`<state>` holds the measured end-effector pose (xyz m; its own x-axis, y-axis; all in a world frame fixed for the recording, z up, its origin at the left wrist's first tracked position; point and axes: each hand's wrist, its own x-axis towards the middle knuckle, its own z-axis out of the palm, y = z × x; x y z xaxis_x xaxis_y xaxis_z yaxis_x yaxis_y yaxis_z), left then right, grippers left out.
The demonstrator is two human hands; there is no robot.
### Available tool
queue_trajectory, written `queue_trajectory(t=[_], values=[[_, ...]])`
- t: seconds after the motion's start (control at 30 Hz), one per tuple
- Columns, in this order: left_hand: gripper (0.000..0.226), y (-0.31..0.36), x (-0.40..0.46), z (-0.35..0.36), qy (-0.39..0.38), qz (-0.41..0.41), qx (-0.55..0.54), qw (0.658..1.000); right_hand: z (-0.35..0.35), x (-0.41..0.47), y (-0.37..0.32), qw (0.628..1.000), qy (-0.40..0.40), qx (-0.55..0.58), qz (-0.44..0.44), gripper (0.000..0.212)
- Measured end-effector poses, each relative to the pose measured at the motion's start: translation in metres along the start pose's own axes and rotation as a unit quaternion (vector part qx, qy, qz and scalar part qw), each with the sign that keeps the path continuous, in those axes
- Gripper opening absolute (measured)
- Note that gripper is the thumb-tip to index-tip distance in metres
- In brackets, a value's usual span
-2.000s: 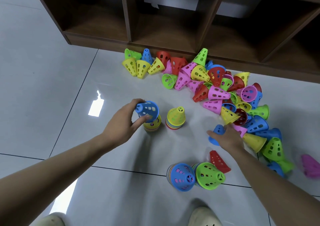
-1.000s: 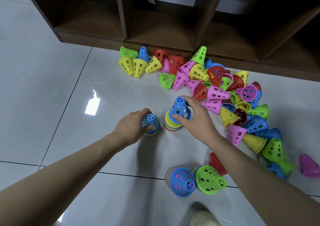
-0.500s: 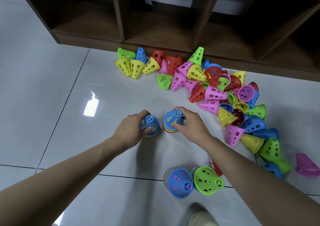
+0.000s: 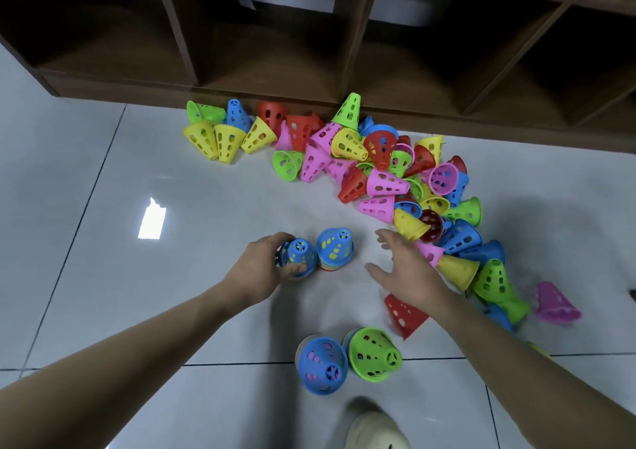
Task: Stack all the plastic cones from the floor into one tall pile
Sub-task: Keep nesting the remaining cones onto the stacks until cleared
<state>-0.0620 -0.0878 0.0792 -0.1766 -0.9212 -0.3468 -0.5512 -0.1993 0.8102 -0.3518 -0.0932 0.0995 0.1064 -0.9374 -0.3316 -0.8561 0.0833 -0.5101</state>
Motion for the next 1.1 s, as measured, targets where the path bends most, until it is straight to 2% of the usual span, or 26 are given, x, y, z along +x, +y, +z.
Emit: queue_trajectory(t=[0.07,0.13,0.23,0.33,0.53,0.6,0.67,0.77,0.83,0.9,1.0,1.1], values=[[0.045,0.004,0.005,0.003,-0.003,-0.01,-0.007,1.0,-0.012,-0.011,0.02,0.996,-0.004,-0.068,0.065,0.056],[0.046,0.008,0.008,0.009,0.005,-0.008,-0.009,1.0,-0.013,-0.023,0.034,0.979,-0.059,-0.141,0.135,0.058],[0.044,0.013,0.013,0.016,0.003,0.006,-0.005,1.0,0.003,-0.039,0.041,0.956,-0.122,-0.202,0.172,0.055],[0.044,0.018,0.017,0.018,0.005,0.0,-0.011,1.0,0.013,-0.038,0.041,0.95,-0.126,-0.21,0.194,0.044],[0.038,0.023,0.007,0.027,0.033,-0.011,-0.054,0.998,0.024,-0.038,0.042,0.948,-0.143,-0.18,0.22,0.051],[0.038,0.025,0.008,0.029,0.038,-0.023,-0.055,0.998,0.02,-0.038,0.039,0.966,-0.099,-0.106,0.216,0.042],[0.038,0.026,0.011,0.032,0.043,-0.04,-0.053,0.997,0.01,-0.034,0.031,0.984,0.013,0.03,0.178,0.031],[0.039,0.029,0.014,0.039,0.035,-0.045,-0.061,0.997,-0.011,-0.024,0.008,0.967,0.164,0.191,0.044,0.026],[0.04,0.03,0.015,0.039,0.009,-0.034,-0.062,0.997,-0.02,-0.019,-0.012,0.954,0.201,0.217,-0.045,0.034],[0.047,0.024,0.018,0.033,-0.049,-0.002,-0.038,0.998,-0.022,-0.013,-0.027,0.947,0.223,0.21,-0.094,0.038],[0.068,0.011,0.036,0.014,-0.107,0.012,-0.005,0.994,-0.022,-0.006,-0.035,0.941,0.241,0.212,-0.11,0.037],[0.059,0.012,0.064,0.006,-0.087,-0.03,-0.012,0.996,-0.03,-0.004,-0.033,0.936,0.247,0.226,-0.107,0.037]])
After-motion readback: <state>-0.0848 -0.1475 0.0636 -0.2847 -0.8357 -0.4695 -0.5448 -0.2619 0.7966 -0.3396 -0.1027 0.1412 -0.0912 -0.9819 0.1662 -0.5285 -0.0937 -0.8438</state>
